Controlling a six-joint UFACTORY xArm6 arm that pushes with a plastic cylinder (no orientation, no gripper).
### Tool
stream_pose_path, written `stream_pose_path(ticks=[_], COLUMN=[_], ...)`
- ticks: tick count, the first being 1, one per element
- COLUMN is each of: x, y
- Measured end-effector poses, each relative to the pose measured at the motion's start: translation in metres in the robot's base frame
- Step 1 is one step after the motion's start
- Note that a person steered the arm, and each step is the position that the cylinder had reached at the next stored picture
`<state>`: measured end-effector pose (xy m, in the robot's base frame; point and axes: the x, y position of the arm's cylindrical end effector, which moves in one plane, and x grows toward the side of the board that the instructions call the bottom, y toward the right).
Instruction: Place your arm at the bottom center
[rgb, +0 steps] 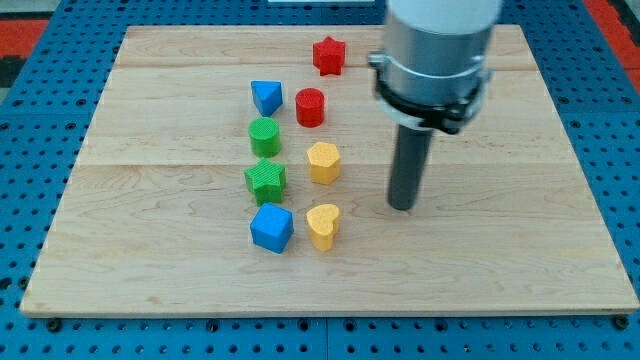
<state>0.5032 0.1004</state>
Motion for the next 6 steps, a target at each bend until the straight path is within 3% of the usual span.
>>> stream_pose_path(ticks=[1,2,3,4,5,6], x=[0.007,-0.01,-0.056,-0.064,-0.016,0.059], y=[-0.004,0.02,0.042,0.05,0.12,0.149])
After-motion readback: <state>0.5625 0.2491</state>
